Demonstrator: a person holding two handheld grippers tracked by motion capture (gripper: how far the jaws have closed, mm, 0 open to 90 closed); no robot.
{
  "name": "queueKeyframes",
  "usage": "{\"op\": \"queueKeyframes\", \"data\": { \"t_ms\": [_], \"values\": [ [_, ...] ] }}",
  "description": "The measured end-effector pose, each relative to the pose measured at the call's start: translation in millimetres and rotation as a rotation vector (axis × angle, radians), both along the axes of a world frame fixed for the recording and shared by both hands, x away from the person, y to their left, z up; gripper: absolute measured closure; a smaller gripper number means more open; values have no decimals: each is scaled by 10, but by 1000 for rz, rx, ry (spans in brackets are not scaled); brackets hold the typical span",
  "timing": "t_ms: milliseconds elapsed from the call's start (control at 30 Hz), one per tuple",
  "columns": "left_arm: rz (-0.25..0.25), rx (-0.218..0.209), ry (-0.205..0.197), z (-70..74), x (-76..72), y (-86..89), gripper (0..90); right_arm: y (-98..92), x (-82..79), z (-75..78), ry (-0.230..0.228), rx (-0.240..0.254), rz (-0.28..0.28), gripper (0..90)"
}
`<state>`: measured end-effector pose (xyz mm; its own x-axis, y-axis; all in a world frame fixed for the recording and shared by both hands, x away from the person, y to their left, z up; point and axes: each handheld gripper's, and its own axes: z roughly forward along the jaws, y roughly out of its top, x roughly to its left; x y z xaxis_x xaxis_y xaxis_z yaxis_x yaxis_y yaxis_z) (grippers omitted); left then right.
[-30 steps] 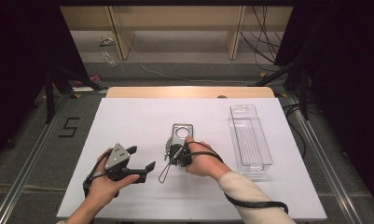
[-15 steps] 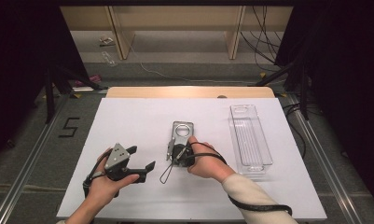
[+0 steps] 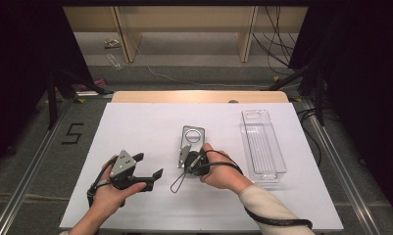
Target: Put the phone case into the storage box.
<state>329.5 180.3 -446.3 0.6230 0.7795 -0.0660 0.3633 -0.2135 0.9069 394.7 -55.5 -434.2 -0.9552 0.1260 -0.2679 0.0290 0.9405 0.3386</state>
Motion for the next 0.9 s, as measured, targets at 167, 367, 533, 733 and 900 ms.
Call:
{"op": "queueKeyframes", "data": {
  "t_ms": [167, 367, 533, 733, 900],
  "values": [
    [1, 0, -1, -1, 3, 2, 122, -62, -25, 11, -9, 36, -1, 893],
    [1, 1, 0, -1, 1, 1, 122, -98, -53, 24, -12, 64, 3, 893],
    [4, 0, 1, -1, 3, 7, 122, -126, -88, 42, -14, 86, -3, 893],
    [4, 3, 1, -4, 3, 7, 123, -160, -118, 44, -18, 112, 3, 893],
    [3, 2, 2, -5, 5, 10, 124, -187, -141, 37, -22, 120, 9, 893]
  ]
}}
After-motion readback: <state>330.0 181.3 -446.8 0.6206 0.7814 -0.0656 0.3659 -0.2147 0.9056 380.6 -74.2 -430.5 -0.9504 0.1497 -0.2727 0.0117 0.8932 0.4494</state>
